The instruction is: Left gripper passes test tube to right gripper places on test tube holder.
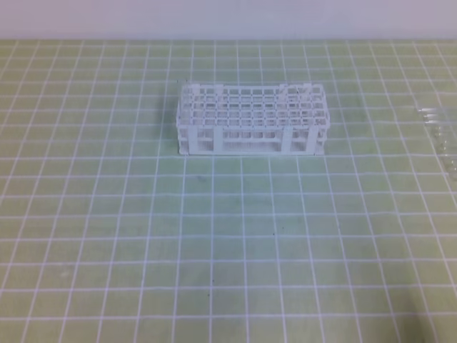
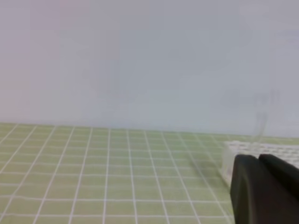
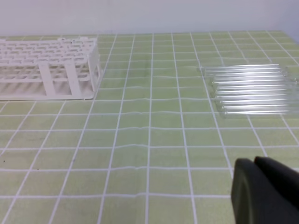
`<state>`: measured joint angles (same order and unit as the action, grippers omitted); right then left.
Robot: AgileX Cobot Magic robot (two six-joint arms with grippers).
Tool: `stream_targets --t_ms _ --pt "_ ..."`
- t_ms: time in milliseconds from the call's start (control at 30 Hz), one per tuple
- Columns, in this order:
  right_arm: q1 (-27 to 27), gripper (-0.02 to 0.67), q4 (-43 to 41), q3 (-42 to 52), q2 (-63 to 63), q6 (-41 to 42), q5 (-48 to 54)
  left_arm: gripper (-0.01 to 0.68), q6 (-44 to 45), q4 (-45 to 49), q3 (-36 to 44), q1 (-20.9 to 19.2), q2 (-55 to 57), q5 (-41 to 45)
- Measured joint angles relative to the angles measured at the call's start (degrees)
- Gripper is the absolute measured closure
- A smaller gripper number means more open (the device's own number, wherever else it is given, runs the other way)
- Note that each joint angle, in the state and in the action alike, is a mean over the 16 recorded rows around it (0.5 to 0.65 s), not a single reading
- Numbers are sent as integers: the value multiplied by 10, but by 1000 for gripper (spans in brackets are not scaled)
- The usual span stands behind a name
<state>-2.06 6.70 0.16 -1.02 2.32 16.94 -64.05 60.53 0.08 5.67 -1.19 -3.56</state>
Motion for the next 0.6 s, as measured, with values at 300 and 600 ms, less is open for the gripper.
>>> stream_targets --t_ms 300,600 --pt "0 664 0 0 0 0 0 672 218 -216 5 0 2 22" --pt "0 664 1 0 1 0 0 672 569 -518 9 1 -1 139"
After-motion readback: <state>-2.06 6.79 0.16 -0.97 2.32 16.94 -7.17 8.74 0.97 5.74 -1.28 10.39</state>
